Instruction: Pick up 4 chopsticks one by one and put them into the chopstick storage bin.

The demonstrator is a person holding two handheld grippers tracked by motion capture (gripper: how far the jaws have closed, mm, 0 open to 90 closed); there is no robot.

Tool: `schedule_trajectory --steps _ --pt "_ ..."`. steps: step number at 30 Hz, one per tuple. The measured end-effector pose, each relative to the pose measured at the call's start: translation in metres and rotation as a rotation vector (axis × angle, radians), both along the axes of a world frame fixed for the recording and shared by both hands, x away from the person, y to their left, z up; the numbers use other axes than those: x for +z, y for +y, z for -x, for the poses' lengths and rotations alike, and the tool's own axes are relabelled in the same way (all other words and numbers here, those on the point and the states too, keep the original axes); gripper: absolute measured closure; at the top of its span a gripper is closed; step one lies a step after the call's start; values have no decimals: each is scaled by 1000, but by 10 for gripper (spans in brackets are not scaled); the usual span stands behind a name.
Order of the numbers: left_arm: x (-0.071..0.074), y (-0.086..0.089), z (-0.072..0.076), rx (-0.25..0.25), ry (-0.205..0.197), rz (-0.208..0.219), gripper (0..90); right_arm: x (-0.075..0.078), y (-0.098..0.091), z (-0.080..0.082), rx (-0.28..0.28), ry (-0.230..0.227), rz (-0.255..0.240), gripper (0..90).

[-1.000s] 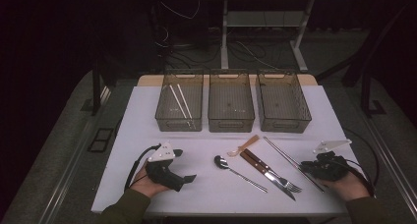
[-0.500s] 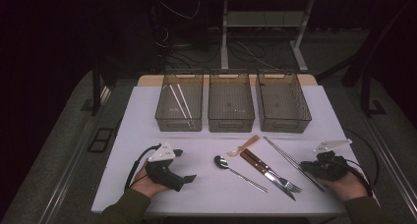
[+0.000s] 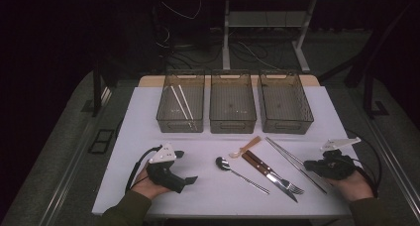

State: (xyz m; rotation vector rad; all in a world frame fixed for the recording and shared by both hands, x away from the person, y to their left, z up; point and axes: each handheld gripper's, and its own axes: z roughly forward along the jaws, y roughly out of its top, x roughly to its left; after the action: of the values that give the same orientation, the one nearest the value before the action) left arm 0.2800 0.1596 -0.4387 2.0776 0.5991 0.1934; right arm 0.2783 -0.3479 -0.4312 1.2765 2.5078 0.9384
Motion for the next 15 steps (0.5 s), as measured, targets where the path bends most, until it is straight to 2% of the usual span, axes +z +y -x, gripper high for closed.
schedule_trajectory --steps 6,8,15 --pt "0 0 0 0 2 -1 6 9 -7 1 -8 -33 -46 852" --pt "0 0 0 0 2 0 6 11 -10 1 -4 -60 -60 851" --pt "-1 -1 -1 -6 1 -1 6 19 -17 2 -10 -105 -127 852"
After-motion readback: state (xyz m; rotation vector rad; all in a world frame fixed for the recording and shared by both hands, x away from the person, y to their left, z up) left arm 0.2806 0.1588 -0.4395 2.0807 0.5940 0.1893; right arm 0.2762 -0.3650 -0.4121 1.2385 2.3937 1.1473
